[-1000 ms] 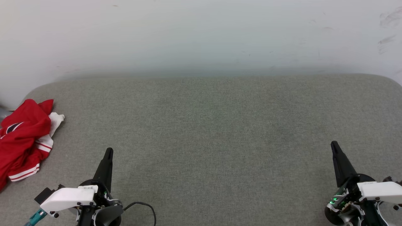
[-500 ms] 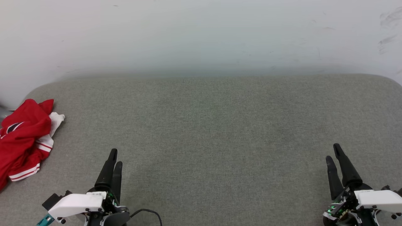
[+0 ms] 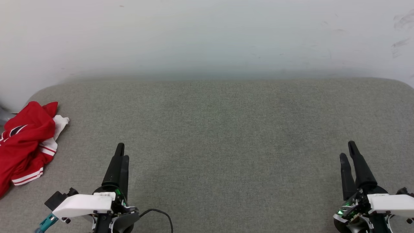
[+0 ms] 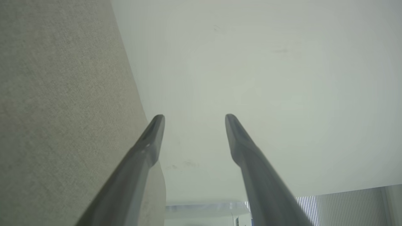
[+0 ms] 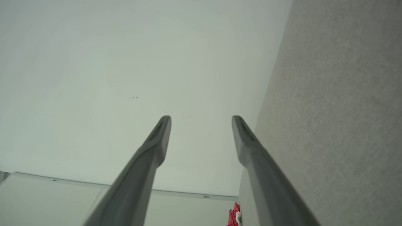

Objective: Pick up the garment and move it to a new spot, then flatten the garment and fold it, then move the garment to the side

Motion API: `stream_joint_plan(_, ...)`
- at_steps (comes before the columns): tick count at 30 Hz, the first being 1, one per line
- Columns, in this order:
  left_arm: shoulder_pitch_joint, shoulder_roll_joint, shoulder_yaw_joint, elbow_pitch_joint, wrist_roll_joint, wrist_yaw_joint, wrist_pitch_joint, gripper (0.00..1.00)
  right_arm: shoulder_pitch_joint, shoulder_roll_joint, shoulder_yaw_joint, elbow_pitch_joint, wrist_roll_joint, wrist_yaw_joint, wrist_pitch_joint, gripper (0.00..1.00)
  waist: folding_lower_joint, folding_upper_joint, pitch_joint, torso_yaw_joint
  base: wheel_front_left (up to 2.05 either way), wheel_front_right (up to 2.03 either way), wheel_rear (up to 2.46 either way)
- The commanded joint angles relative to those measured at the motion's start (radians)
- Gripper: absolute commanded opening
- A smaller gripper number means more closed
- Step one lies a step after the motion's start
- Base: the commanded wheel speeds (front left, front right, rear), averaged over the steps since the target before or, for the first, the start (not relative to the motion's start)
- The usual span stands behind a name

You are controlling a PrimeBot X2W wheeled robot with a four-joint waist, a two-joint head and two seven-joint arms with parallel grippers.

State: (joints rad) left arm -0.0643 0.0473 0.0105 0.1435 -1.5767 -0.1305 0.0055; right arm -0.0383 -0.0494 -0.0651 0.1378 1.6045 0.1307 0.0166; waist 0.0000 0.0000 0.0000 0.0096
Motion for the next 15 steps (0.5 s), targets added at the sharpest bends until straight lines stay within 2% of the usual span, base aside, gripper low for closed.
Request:
stream_joint_plan(1, -0.007, 0.002, -0.009, -0.033, 0.016, 0.0, -0.011, 1.0, -0.007, -0.006, 0.006, -0.032, -0.016, 0.0, -0.013, 1.0, 0.0, 0.0, 0.0, 0.001, 0.0, 0.0, 0.0)
stream_joint_plan(8, -0.002, 0.002, -0.021, -0.064, 0.096, 0.0, -0.034, 1.0, -0.001, -0.037, 0.031, -0.055, -0.139, 0.0, -0.041, 1.0, 0.0, 0.0, -0.001, 0.006, 0.0, 0.0, 0.0)
stream_joint_plan(15, 0.0, 0.003, -0.018, -0.098, 0.267, 0.0, -0.06, 1.0, 0.0, -0.055, 0.041, -0.071, -0.396, 0.0, -0.069, 1.0, 0.0, 0.0, -0.003, 0.013, 0.0, 0.0, 0.0)
